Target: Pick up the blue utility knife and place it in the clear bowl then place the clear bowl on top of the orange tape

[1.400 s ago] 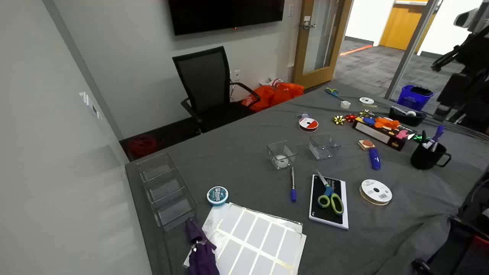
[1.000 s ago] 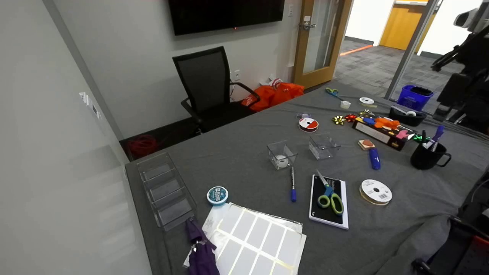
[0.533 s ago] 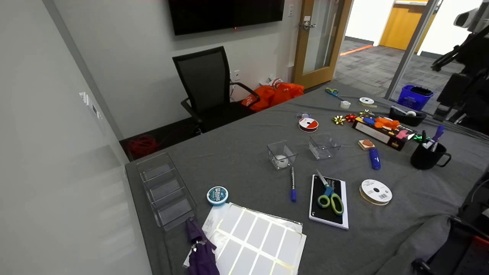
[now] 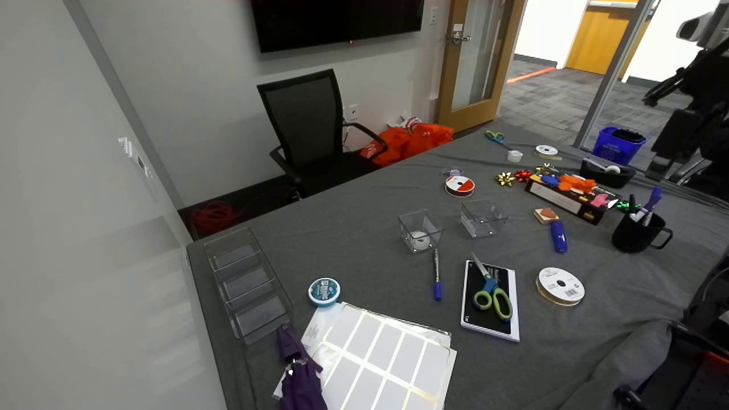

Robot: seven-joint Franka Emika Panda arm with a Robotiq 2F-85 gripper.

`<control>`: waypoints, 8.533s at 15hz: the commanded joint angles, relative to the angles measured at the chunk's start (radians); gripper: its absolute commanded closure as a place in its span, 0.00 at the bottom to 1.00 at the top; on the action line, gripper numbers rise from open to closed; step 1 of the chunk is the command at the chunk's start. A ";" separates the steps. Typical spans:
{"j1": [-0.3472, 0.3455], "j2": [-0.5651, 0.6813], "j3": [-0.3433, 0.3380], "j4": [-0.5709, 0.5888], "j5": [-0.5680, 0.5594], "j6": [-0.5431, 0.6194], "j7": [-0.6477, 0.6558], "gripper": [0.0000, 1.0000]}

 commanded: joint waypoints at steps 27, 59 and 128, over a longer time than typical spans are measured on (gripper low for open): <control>-0.290 0.033 -0.143 -0.167 -0.243 0.215 0.149 0.00; -0.291 0.040 -0.143 -0.167 -0.243 0.220 0.153 0.00; -0.204 1.178 -0.224 0.292 0.033 0.956 0.281 0.00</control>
